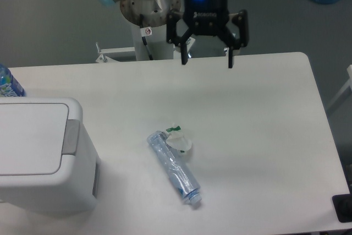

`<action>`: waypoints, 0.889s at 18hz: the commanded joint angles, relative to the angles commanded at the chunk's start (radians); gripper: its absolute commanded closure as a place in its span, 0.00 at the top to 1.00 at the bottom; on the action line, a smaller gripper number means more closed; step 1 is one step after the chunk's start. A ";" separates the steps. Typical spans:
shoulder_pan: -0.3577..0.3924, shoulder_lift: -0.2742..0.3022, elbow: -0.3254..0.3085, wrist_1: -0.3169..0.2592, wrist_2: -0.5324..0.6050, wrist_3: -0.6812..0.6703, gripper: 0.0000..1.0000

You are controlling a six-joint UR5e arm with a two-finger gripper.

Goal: Open the trash can
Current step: 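Move the open gripper across the table toward the white trash can, then lower the open gripper onto the edge of the trash can lid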

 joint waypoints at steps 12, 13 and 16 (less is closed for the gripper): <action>-0.167 -0.114 0.040 0.063 -0.002 -0.187 1.00; -0.184 -0.126 0.040 0.072 -0.002 -0.216 1.00; -0.221 -0.143 0.040 0.078 -0.003 -0.269 1.00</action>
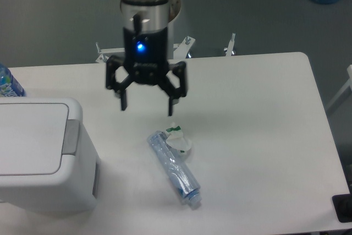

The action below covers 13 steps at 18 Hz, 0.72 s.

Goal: Open the trash can
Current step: 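Lower the open gripper onto the edge of the trash can lid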

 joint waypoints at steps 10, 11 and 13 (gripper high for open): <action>-0.051 -0.043 0.012 0.074 -0.002 -0.206 1.00; -0.055 -0.048 0.015 0.074 -0.002 -0.206 1.00; -0.064 -0.058 0.020 0.074 0.000 -0.210 1.00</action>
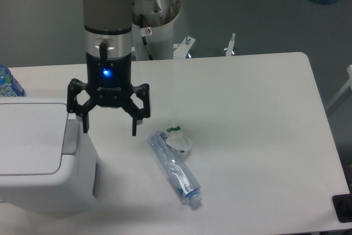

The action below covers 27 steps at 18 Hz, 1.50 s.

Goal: Open the trash can

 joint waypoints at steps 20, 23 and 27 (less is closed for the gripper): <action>-0.034 -0.015 -0.017 0.000 0.002 -0.006 1.00; -0.034 -0.015 -0.017 -0.002 0.002 -0.005 1.00; -0.034 -0.018 -0.017 -0.002 0.005 -0.003 1.00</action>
